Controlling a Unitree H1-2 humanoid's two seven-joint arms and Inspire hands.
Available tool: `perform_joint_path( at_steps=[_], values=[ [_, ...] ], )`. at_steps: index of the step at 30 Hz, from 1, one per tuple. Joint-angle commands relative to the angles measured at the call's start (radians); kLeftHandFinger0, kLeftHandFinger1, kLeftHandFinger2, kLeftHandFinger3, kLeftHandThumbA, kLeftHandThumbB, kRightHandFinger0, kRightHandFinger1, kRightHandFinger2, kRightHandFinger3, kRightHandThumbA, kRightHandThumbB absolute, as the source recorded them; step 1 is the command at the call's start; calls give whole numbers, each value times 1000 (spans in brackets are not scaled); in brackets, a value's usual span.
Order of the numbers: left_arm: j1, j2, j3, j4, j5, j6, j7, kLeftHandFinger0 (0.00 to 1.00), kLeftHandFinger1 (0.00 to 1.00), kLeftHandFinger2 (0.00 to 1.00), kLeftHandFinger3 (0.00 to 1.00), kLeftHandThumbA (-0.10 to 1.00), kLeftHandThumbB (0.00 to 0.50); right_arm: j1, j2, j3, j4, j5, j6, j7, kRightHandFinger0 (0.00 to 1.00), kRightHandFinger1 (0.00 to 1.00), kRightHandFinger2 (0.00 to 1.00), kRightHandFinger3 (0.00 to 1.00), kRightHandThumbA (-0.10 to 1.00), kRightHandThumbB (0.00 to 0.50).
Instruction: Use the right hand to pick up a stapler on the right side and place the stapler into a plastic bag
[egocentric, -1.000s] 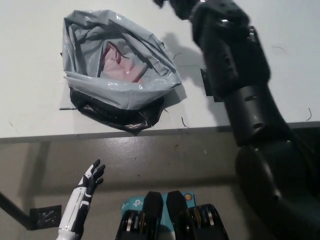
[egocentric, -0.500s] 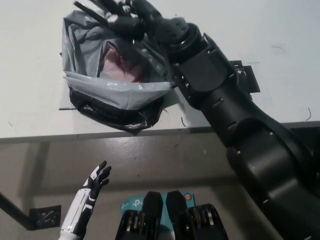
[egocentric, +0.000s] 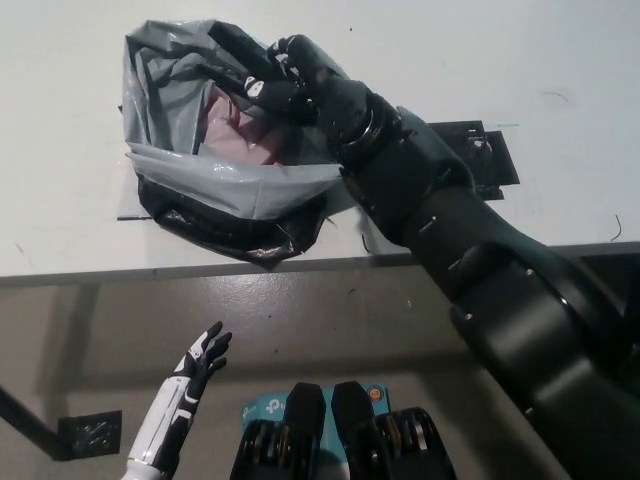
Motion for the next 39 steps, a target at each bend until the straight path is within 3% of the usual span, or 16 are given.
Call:
perform_joint_path(
  at_steps=[1, 4, 5, 6, 7, 8, 9, 14, 23, 30, 31, 32, 34, 39],
  values=[
    [-20, 18, -15, -57, -3, 13, -30, 1000, 1000, 1000, 1000, 1000, 500, -89, 25, 45, 3, -83, -163, -88, 2, 233, 567, 466, 158, 161],
    [-26, 21, -19, -57, -2, 16, -34, 1000, 1000, 1000, 1000, 1000, 500, -82, 27, 59, 8, -96, -175, -86, 40, 276, 577, 503, 236, 199],
    [-27, 25, -20, -58, -3, 17, -37, 1000, 1000, 1000, 1000, 1000, 500, -79, 29, 65, 9, -102, -175, -84, 145, 414, 738, 677, 294, 251],
    [-30, 25, -21, -57, -3, 19, -38, 1000, 1000, 1000, 1000, 1000, 500, -79, 28, 72, 9, -108, -174, -71, 435, 767, 1000, 1000, 453, 318],
    [-33, 26, -22, -57, -3, 21, -39, 1000, 1000, 1000, 1000, 1000, 500, -79, 26, 78, 10, -114, -173, -56, 435, 767, 1000, 1000, 453, 318],
    [-36, 28, -23, -57, -4, 23, -40, 1000, 1000, 1000, 1000, 1000, 500, -84, 23, 120, 8, -154, -143, -17, 1000, 1000, 1000, 1000, 693, 435],
    [-38, 31, -23, -60, -6, 28, -41, 1000, 1000, 1000, 1000, 1000, 500, -88, 20, 143, 7, -173, -125, 14, 1000, 1000, 1000, 1000, 869, 497],
    [-43, 37, -24, -65, -13, 44, -46, 1000, 1000, 1000, 1000, 1000, 500, -81, 2, 160, 1, -175, -136, 19, 1000, 1000, 1000, 1000, 978, 500],
    [-46, 28, -26, -49, -11, 30, -47, 1000, 1000, 1000, 1000, 1000, 500, -68, -28, 132, -25, -163, -157, 23, 1000, 1000, 1000, 1000, 1000, 500],
    [-49, 30, -19, -43, -11, 34, -43, 1000, 1000, 1000, 1000, 1000, 500, -99, -150, -3, -190, -68, -236, 50, 1000, 1000, 1000, 1000, 1000, 491],
    [-51, 32, -18, -34, -12, 20, -44, 1000, 1000, 1000, 1000, 1000, 500, -101, -195, -46, -299, -50, -217, 56, 1000, 1000, 1000, 1000, 1000, 459],
    [-51, 32, -18, -34, -12, 20, -44, 1000, 1000, 1000, 1000, 1000, 500, -101, -195, -46, -299, -50, -217, 56, 1000, 1000, 1000, 1000, 1000, 459],
    [-50, 34, -16, -21, -12, -2, -43, 1000, 1000, 1000, 1000, 1000, 500, -93, -264, -121, -511, -16, -144, 108, 1000, 1000, 1000, 1000, 1000, 478],
    [-60, 31, -13, -3, -3, -30, -33, 1000, 1000, 1000, 1000, 1000, 500, 7, -431, -236, -1011, 74, 36, 240, 1000, 1000, 1000, 1000, 1000, 466]
  ],
)
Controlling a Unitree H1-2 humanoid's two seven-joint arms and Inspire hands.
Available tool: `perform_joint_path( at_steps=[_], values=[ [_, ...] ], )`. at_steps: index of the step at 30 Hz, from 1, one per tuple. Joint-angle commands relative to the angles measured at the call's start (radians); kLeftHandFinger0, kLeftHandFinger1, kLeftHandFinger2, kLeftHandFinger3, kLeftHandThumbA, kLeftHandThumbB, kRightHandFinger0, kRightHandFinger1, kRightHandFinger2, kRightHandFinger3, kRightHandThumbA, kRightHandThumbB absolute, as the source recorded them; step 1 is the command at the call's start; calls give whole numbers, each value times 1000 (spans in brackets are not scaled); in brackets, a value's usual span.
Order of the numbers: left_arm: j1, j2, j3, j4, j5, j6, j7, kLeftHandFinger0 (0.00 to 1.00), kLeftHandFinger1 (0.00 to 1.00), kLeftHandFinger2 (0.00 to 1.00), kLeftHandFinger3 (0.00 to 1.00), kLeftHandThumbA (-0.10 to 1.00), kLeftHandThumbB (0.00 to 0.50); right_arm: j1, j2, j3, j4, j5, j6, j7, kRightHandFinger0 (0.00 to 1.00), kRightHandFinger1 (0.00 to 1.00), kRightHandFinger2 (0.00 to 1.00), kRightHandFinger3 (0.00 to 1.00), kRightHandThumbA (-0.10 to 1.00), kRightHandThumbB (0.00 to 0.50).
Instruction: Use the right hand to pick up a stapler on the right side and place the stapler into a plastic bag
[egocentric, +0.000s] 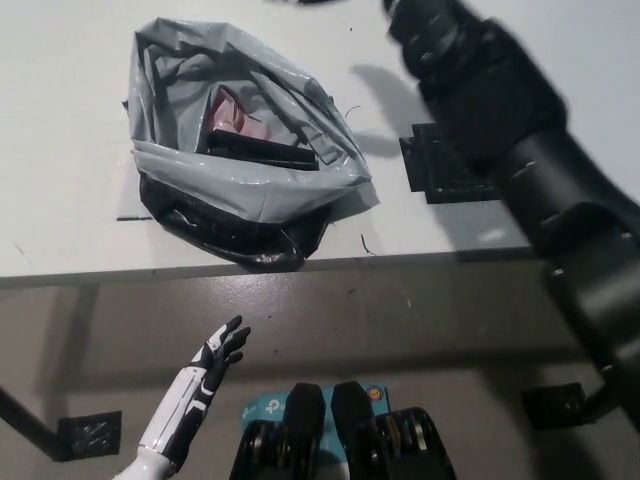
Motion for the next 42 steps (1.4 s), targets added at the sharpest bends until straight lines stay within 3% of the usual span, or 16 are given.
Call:
perform_joint_path(
  at_steps=[1, 6, 11, 13, 15, 20, 24, 26, 30, 33, 34, 36, 40, 42],
  values=[
    [-33, 9, 17, 12, -6, -72, 7, 1000, 1000, 1000, 1000, 1000, 500, 27, -255, -196, -736, 182, 198, 197, 1000, 1000, 1000, 1000, 1000, 466],
    [-67, 19, 43, 16, -23, -48, 16, 1000, 1000, 1000, 1000, 1000, 500, 208, -332, -336, -1111, 378, 311, 221, 1000, 1000, 1000, 1000, 1000, 438],
    [-116, 22, 59, 52, -32, -79, 25, 1000, 1000, 1000, 1000, 1000, 500, 511, -389, -435, -1432, 525, 310, 189, 1000, 1000, 1000, 1000, 965, 380],
    [-130, 27, 61, 58, -22, -80, 28, 1000, 1000, 1000, 1000, 1000, 500, 606, -389, -452, -1512, 561, 309, 170, 1000, 1000, 1000, 1000, 954, 400],
    [-149, 30, 66, 61, -25, -67, 29, 1000, 1000, 1000, 1000, 1000, 500, 770, -390, -432, -1601, 503, 225, 150, 1000, 1000, 1000, 1000, 1000, 385],
    [-194, 35, 74, 93, -39, -69, 26, 1000, 1000, 1000, 1000, 1000, 500, 1076, -337, -351, -1724, 392, 60, 100, 1000, 1000, 1000, 1000, 1000, 414],
    [-218, 32, 73, 119, -43, -85, 24, 1000, 1000, 1000, 1000, 1000, 500, 1223, -281, -252, -1802, 299, -23, 80, 1000, 1000, 1000, 1000, 1000, 361],
    [-230, 33, 75, 127, -36, -89, 31, 1000, 1000, 1000, 1000, 1000, 500, 1286, -253, -198, -1797, 240, -111, 75, 1000, 1000, 1000, 1000, 1000, 321],
    [-232, 35, 77, 125, -36, -79, 31, 1000, 1000, 1000, 1000, 1000, 500, 1366, -208, -147, -1687, 149, -224, 57, 1000, 1000, 1000, 1000, 1000, 351],
    [-213, 35, 75, 119, -38, -84, 26, 1000, 1000, 1000, 1000, 1000, 500, 1426, -161, -122, -1564, 77, -282, 18, 1000, 1000, 1000, 1000, 1000, 329],
    [-204, 34, 74, 114, -40, -83, 24, 1000, 1000, 1000, 1000, 1000, 500, 1432, -144, -119, -1500, 108, -283, 15, 1000, 1000, 1000, 1000, 1000, 336],
    [-182, 33, 73, 102, -43, -82, 19, 1000, 1000, 1000, 1000, 1000, 500, 1439, -117, -124, -1374, 156, -299, 10, 1000, 1000, 1000, 1000, 1000, 286],
    [-154, 33, 74, 93, -41, -92, 10, 1000, 1000, 1000, 1000, 1000, 500, 1436, -77, -150, -1219, 171, -296, -5, 1000, 1000, 1000, 1000, 1000, 324],
    [-140, 30, 75, 86, -40, -86, 7, 1000, 1000, 1000, 1000, 1000, 500, 1435, -65, -159, -1130, 161, -300, -7, 1000, 1000, 1000, 1000, 1000, 313]
  ],
)
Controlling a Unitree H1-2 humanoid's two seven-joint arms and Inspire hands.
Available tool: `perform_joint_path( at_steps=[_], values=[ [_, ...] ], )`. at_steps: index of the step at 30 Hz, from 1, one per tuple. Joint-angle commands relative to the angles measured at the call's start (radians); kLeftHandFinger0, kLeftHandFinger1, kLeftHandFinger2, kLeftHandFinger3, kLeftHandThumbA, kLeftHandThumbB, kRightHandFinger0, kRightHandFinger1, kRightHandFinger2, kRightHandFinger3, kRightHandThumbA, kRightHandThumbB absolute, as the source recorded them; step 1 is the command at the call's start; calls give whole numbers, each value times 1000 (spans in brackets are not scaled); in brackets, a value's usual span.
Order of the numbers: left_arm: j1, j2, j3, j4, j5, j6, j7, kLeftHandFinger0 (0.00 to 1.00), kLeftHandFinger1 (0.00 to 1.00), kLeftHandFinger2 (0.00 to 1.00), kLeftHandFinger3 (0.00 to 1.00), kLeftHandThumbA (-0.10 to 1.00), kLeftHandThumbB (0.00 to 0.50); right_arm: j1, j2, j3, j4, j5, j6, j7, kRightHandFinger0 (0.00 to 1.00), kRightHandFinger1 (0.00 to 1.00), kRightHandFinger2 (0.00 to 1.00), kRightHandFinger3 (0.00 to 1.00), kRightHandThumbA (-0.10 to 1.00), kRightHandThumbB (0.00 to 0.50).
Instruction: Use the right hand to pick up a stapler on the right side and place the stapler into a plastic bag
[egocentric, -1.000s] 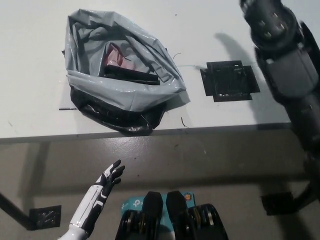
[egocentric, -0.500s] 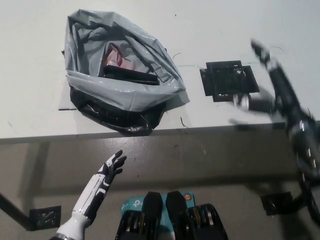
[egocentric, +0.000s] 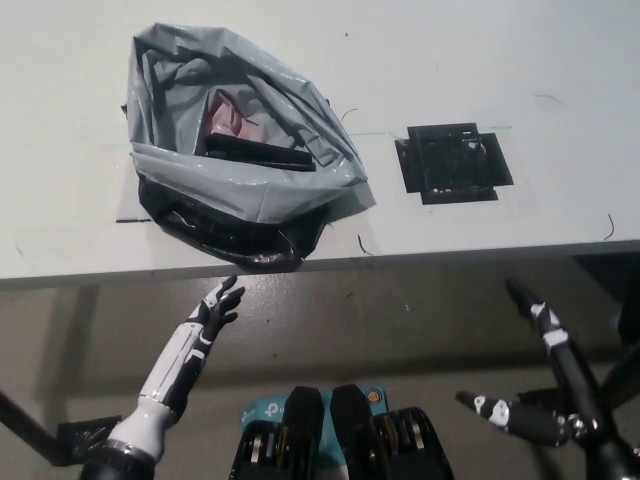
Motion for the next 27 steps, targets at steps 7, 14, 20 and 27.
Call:
perform_joint_path(
  at_steps=[7, 14, 20, 27],
  values=[
    [55, 25, 37, -50, -30, -81, 2, 1000, 1000, 1000, 1000, 1000, 500, 38, 57, -2, 255, -16, -346, -52, 1000, 1000, 1000, 1000, 967, 317],
    [96, 23, 49, -42, -29, -84, 11, 1000, 1000, 1000, 1000, 1000, 500, 67, 58, 8, 301, 5, -396, -22, 1000, 1000, 1000, 1000, 946, 323],
    [128, 11, 54, -34, -6, -80, 27, 1000, 1000, 1000, 1000, 1000, 500, 97, 54, 12, 304, -6, -399, -26, 1000, 1000, 1000, 1000, 976, 341],
    [140, 3, 66, -21, -7, -83, 33, 1000, 1000, 1000, 1000, 1000, 500, 98, 50, 21, 316, 5, -399, -22, 1000, 1000, 1000, 1000, 949, 322]
  ],
)
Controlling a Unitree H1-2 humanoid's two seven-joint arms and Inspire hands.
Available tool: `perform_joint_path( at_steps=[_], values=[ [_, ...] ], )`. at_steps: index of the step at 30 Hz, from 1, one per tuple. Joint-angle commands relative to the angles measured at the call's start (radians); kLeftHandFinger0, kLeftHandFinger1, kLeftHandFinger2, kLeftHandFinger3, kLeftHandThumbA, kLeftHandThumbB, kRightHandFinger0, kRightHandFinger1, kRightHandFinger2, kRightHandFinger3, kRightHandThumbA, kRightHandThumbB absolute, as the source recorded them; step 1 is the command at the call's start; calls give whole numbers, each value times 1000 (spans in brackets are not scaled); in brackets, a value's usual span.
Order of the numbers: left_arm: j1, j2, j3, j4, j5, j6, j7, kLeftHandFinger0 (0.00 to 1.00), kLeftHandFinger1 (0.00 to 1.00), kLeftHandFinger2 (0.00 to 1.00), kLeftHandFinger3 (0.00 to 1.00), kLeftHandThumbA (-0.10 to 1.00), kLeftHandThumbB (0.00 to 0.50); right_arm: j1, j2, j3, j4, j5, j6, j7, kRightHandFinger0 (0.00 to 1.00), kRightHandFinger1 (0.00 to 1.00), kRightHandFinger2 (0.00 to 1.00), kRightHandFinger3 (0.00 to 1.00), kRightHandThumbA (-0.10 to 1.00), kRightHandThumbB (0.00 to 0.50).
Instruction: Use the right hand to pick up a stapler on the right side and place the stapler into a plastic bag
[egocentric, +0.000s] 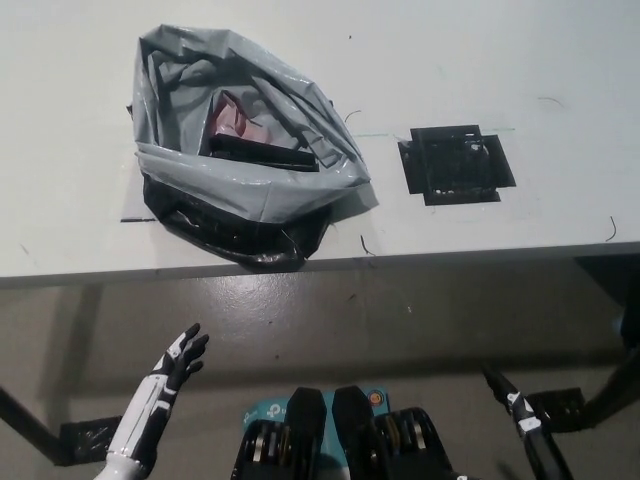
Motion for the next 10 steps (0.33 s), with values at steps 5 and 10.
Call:
perform_joint_path(
  at_steps=[5, 10],
  values=[
    [11, 0, 15, -16, 11, -45, 29, 1000, 1000, 1000, 1000, 1000, 500, 0, -8, 15, -5, 20, -81, -8, 1000, 1000, 1000, 1000, 944, 306],
    [16, 1, 17, -26, 16, -33, 32, 1000, 1000, 1000, 1000, 1000, 500, 2, -8, 13, -8, 7, -81, -12, 1000, 1000, 1000, 1000, 970, 300]
  ],
)
